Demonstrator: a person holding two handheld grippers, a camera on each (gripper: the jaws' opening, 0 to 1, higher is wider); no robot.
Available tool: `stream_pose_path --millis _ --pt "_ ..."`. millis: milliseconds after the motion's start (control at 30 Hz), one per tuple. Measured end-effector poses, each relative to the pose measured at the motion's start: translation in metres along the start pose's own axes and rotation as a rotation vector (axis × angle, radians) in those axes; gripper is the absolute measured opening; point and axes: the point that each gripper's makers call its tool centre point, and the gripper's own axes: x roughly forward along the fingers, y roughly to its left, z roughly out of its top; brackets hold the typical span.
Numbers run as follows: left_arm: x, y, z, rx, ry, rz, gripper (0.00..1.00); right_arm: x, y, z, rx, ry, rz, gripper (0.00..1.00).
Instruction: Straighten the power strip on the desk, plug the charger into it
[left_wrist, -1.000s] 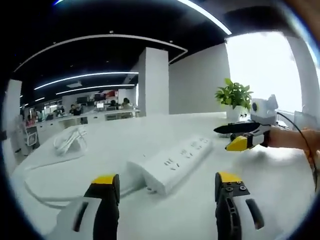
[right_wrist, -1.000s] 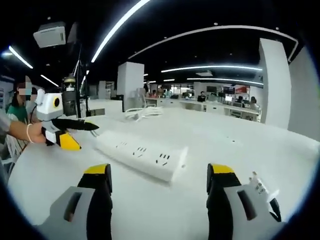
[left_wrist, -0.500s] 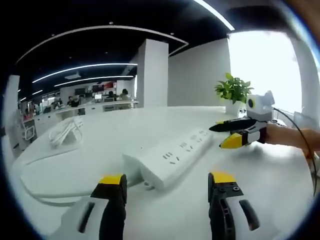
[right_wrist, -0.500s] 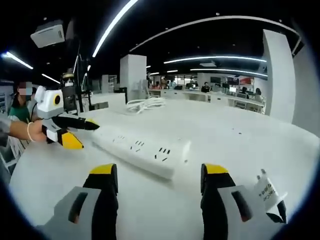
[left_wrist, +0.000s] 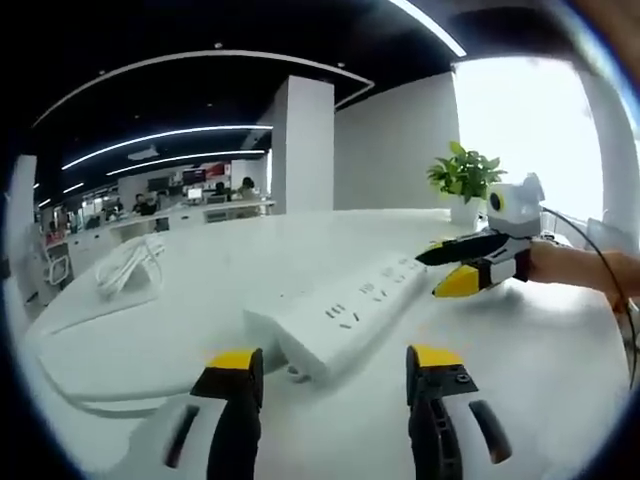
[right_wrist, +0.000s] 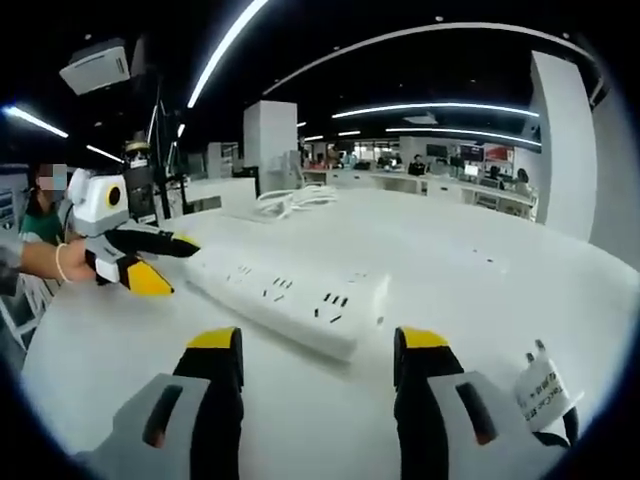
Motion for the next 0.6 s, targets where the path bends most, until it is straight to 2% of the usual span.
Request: stream_pose_path --millis 100,233,367,600 --pt "0.0010 -0.0016 -0.0001 0.007 0.003 -0.005 0.53 0.0009 0.0010 0.0006 -0.004 0.000 0.003 0.56" --pt "0.0034 -0.0018 -0.0038 0.021 0.026 -0.002 0.51 0.0040 0.0008 -0.0007 -0.015 0.012 0.003 0.55" --pt "0.0043 -0.0010 -0.0054 0.019 0.034 0.001 0.43 0.0048 0.0008 -0.0006 -0.008 0.012 0.004 0.51" --pt "0.0076 0.0017 -0.0040 0.011 0.032 0.009 0.37 0.0069 0.0004 -0.0006 0.009 0.009 0.013 0.49"
